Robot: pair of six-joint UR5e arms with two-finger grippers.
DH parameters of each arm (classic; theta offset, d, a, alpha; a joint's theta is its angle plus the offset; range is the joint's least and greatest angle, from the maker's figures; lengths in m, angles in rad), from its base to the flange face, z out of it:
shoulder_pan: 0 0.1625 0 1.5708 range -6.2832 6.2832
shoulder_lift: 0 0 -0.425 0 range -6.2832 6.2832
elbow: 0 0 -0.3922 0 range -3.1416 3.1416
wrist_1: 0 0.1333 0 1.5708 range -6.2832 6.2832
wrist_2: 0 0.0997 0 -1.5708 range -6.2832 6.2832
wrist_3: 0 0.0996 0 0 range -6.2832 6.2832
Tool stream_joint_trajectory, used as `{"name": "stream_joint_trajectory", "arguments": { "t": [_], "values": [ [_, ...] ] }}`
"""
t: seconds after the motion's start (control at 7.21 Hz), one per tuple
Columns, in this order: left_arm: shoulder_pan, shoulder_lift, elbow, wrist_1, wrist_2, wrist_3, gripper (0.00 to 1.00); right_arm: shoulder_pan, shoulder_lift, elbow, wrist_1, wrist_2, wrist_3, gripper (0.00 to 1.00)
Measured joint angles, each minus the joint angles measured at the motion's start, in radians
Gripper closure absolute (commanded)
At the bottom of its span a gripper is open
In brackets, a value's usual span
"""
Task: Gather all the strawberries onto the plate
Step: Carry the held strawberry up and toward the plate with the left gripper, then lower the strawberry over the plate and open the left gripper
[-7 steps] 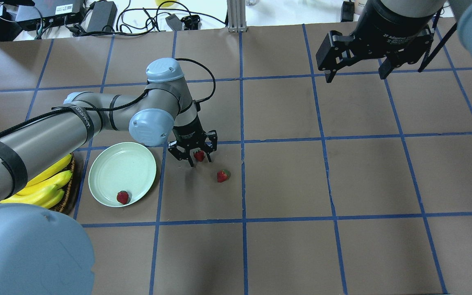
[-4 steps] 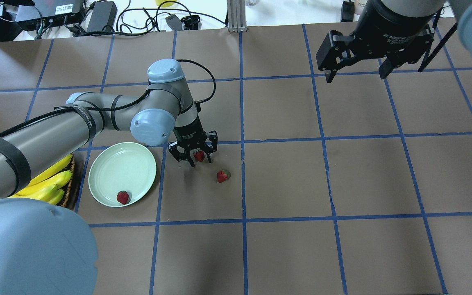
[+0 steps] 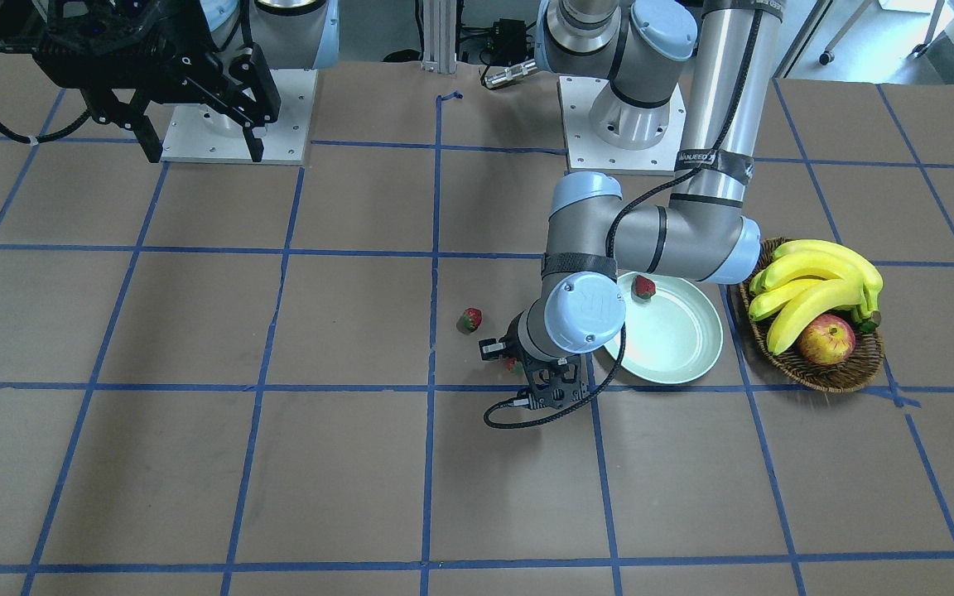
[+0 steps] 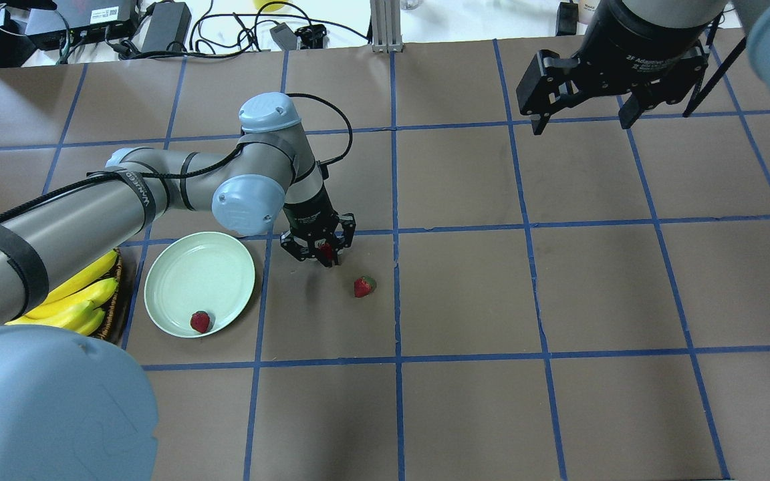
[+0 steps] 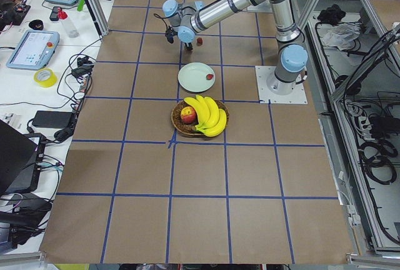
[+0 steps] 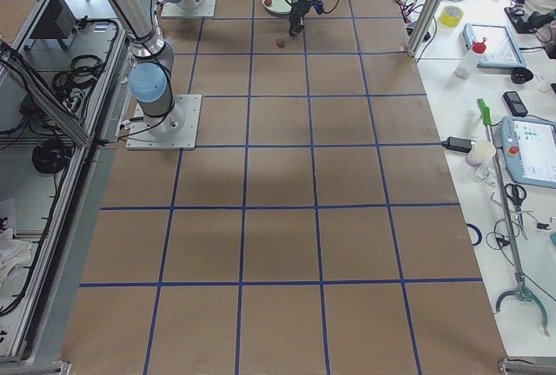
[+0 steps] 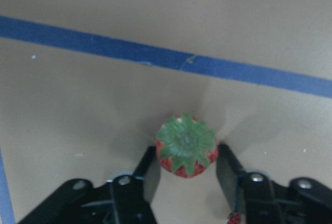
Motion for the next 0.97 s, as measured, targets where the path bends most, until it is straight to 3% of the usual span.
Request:
{"name": "stream_joint_trajectory", "arguments": {
  "t": [0.56,0.97],
  "values": [
    [0.071,0.050,0.020,-0.045,0.015,0.016,1.00,0.000,0.000,-0.001,0.000,0.001,0.000,0.00],
    [0.210,0.135,0.018,-0.206,0.092,0.151,1.00,0.000,0.000,0.000,0.000,0.001,0.000,0.00]
  ]
}}
